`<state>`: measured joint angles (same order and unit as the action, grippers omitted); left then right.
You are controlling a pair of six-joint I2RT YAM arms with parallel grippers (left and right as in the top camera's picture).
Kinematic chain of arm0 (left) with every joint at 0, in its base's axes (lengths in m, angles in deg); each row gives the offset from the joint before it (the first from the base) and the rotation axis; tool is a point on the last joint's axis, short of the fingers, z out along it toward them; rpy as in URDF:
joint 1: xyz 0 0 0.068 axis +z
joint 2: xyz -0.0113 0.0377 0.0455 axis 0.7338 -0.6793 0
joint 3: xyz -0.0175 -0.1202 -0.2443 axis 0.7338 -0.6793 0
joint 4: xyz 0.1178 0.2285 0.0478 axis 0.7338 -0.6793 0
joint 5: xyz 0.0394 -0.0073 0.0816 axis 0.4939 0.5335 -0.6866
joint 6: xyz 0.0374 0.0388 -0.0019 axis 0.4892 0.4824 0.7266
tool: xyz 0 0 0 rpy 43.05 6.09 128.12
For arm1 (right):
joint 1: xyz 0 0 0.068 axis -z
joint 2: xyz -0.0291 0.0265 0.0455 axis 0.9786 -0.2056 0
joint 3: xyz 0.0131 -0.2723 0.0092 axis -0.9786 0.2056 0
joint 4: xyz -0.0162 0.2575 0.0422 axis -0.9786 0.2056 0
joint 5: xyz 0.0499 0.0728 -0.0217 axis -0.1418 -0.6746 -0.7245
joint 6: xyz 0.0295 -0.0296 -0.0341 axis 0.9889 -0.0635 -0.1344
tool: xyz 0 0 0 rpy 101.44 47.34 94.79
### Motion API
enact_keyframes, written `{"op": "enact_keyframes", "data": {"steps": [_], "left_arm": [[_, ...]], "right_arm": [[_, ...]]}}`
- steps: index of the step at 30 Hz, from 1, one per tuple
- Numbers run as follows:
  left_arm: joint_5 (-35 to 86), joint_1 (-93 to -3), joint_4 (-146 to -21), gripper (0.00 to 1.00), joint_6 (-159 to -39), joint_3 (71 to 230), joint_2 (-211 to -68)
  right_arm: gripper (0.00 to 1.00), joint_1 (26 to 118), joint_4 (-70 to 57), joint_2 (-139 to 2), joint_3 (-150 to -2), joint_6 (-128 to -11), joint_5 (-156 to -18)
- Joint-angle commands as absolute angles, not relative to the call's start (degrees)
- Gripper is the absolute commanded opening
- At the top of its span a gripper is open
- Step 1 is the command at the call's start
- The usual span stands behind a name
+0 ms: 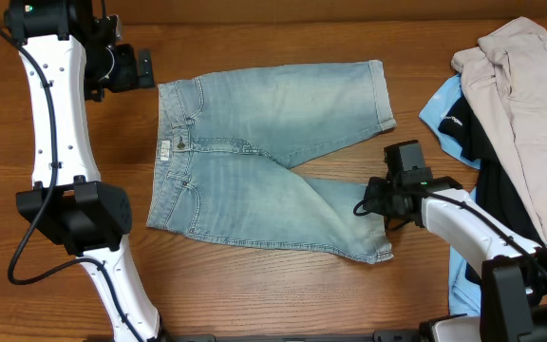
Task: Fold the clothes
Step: 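Pull the leg hem further right to straighten the shorts flat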
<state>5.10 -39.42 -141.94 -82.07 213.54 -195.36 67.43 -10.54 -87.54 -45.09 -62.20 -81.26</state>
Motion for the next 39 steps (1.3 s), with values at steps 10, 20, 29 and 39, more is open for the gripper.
{"op": "enact_keyframes", "data": {"steps": [10,20,29,39], "left_arm": [[5.76,-41.67,-142.18,1.00,-82.64,213.43,-195.12],[5.78,-45.03,-142.63,1.00,-82.90,211.22,-195.14],[5.87,-51.66,-138.94,0.99,-87.32,193.52,-195.14],[8.12,-55.74,-124.08,0.97,-89.79,176.80,-195.14]], "right_arm": [[0.04,76.99,-19.22,-87.47,-53.18,-64.38,-83.34],[1.00,77.84,-17.05,-87.47,-53.57,-63.73,-88.34],[1.00,79.50,-13.47,-87.41,-54.67,-63.75,-95.64],[1.00,79.50,-9.66,-87.41,-54.67,-64.19,-95.58]]}}
